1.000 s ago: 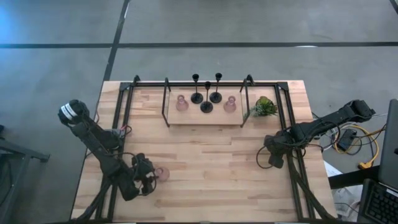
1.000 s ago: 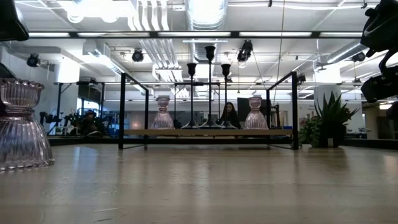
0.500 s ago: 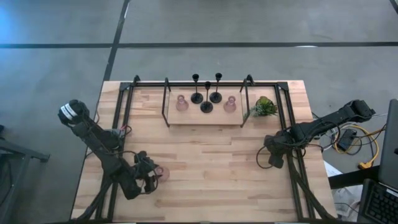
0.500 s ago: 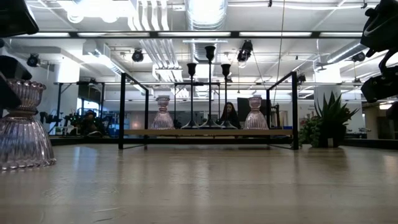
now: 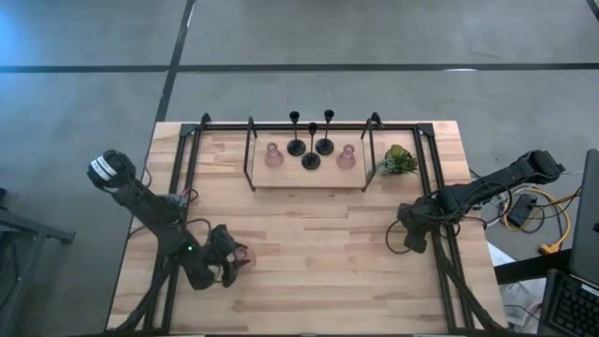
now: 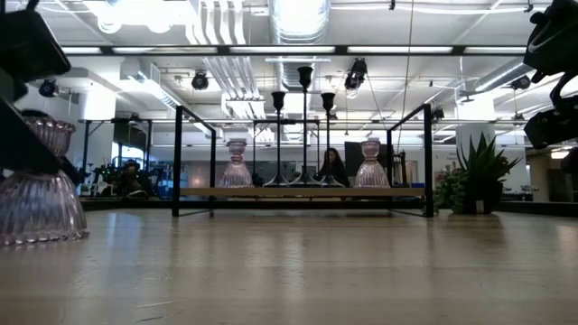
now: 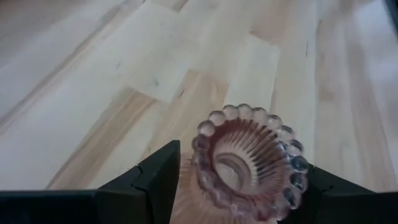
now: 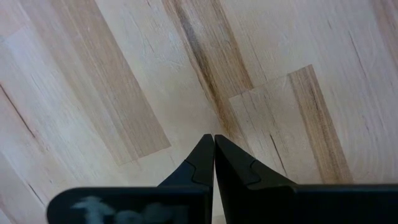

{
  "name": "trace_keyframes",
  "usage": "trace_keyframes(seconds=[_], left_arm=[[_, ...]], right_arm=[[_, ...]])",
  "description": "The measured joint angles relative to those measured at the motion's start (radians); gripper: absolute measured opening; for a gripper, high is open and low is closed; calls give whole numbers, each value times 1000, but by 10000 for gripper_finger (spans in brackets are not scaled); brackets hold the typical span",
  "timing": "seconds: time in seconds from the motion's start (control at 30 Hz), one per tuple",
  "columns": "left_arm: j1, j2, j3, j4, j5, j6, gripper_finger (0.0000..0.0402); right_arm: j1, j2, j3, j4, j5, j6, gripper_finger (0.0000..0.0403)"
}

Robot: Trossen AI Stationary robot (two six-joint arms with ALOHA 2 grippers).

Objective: Pick & Place candle stick holders
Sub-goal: Put the purple glass candle holder on the shelf

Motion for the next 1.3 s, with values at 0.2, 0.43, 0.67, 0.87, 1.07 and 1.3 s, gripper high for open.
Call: trace_keyframes(seconds=[0.2,0.43,0.67,0.87,1.07,1.3], left_arm=[[12,-1,-78,132,-25,33,203],[12,-1,-77,130,-106,88,136],[54,0,-43,124,-110,110,129],[152,10,19,125,-110,158,129],[287,118,188,126,-87,373,129],[445,318,442,127,-88,534,129]], right_arm=[[0,0,0,0,0,0,8],[0,0,0,0,0,0,8],[0,0,0,0,0,0,8],[0,0,0,0,0,0,8],[0,0,0,0,0,0,8],[0,0,0,1,0,0,8]])
